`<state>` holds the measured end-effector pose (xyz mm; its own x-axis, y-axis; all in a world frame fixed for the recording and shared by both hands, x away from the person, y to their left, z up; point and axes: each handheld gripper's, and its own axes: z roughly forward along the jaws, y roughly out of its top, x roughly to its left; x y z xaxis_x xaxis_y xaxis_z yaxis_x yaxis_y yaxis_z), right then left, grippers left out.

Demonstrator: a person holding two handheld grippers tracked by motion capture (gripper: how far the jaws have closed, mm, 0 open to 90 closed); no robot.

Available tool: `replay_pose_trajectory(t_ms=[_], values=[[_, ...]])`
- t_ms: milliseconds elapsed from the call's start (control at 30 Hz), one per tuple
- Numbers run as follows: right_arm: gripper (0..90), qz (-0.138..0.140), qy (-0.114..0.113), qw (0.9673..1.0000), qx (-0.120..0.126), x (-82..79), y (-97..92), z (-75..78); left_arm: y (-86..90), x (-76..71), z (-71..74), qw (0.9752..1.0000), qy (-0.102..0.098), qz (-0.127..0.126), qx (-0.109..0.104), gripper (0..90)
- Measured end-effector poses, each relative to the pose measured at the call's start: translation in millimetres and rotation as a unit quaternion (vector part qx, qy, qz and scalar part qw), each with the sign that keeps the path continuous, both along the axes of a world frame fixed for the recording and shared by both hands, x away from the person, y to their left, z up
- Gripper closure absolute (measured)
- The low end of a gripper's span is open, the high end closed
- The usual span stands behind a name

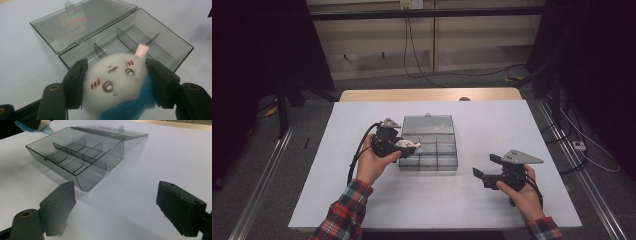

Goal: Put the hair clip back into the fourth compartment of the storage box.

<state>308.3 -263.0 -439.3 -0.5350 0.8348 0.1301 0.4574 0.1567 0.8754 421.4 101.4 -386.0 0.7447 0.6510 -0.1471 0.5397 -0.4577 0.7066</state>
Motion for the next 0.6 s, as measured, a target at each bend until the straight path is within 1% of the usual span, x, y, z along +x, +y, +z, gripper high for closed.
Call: replay_pose_trajectory(t_ms=[233,300,333,400,600], values=[[15.1,0.000,0.001,1.0000,0.001,0.0,-0.4,-0.1,-3.8,1.1,-3.8,1.0000,0.001,0.001,-0.002,37.3],[15.1,0.000,0.000,1.0000,0.001,0.0,-0.6,-0.1,-5.0,0.9,-4.5,1.0000,-0.001,0.000,0.002,37.3],[15.1,0.000,0.000,1.0000,0.001,0.0,-0.7,-0.1,-5.9,0.6,-4.9,1.0000,-0.001,0.003,0.001,37.3],[15.1,0.000,0.000,1.0000,0.001,0.0,-0.7,0.0,-6.3,0.9,-5.8,1.0000,-0.002,0.000,0.001,37.3],[15.1,0.000,0.001,1.0000,0.001,0.0,-0.6,0.0,-8.6,0.1,-9.3,1.0000,0.002,0.001,0.002,37.3]])
